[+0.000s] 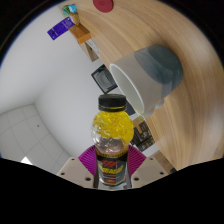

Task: Pour water

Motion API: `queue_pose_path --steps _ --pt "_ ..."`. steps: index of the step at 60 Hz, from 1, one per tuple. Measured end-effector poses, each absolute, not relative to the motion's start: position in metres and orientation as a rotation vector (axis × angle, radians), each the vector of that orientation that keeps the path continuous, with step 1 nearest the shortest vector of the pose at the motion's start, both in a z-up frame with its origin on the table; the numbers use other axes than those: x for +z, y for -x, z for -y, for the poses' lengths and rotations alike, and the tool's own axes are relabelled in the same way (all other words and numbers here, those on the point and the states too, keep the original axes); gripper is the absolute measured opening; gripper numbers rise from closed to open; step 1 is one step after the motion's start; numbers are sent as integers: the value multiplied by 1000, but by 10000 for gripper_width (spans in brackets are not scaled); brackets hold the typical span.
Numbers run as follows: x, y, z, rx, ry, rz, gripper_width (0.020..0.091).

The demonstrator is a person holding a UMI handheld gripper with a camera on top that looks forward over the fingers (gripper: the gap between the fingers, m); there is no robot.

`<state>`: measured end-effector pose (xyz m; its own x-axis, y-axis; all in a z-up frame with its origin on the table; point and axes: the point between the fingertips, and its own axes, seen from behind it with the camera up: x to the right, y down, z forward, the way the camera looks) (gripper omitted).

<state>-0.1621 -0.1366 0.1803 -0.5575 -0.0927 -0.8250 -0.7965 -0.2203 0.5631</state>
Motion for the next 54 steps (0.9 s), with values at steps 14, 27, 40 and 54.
queue_pose_path --steps 14,27,40,54 --pt "205 150 142 1680 1335 -1277 365" --pt "270 73 144 987 1610 -659 367" --pt "274 -47 151 272 1683 -266 366" --pt "170 -131 163 -77 1831 -92 368"
